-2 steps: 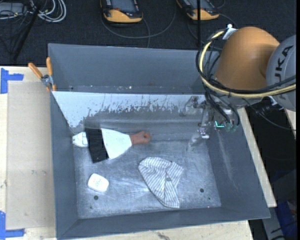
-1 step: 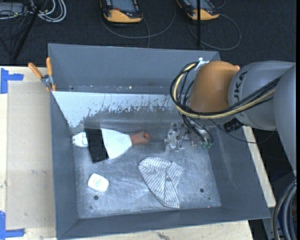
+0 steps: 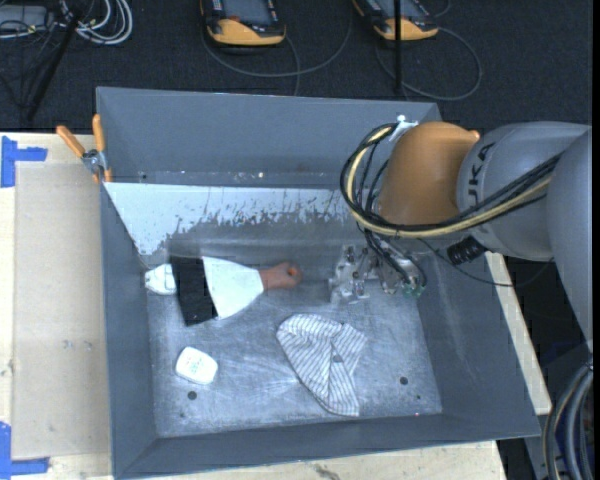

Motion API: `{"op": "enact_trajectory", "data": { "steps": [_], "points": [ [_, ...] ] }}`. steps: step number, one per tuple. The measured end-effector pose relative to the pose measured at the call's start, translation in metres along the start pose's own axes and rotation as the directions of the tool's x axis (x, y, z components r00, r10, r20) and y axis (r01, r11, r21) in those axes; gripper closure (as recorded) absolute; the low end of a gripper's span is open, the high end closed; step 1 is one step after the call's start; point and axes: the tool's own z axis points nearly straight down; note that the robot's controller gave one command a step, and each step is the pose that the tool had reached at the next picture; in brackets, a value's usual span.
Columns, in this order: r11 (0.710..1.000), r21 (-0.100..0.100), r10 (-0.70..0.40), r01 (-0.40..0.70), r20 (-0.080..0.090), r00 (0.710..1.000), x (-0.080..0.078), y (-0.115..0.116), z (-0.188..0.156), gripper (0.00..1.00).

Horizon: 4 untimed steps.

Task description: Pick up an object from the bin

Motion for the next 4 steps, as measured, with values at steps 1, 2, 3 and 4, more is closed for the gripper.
{"op": "enact_trajectory", "data": {
  "steps": [1,2,3,4],
  "points": [
    [0.999,-0.001,0.055,-0.055,-0.009,0.998,0.01,-0.002,-0.028,1.0],
    [0.975,0.001,0.224,-0.224,0.0,0.975,0.012,0.012,-0.056,1.0],
    [0.964,0.001,0.267,-0.267,-0.004,0.964,0.014,0.017,-0.059,1.0],
    [0.981,0.002,0.194,-0.194,-0.007,0.981,0.023,0.014,-0.111,1.0]
  ]
}}
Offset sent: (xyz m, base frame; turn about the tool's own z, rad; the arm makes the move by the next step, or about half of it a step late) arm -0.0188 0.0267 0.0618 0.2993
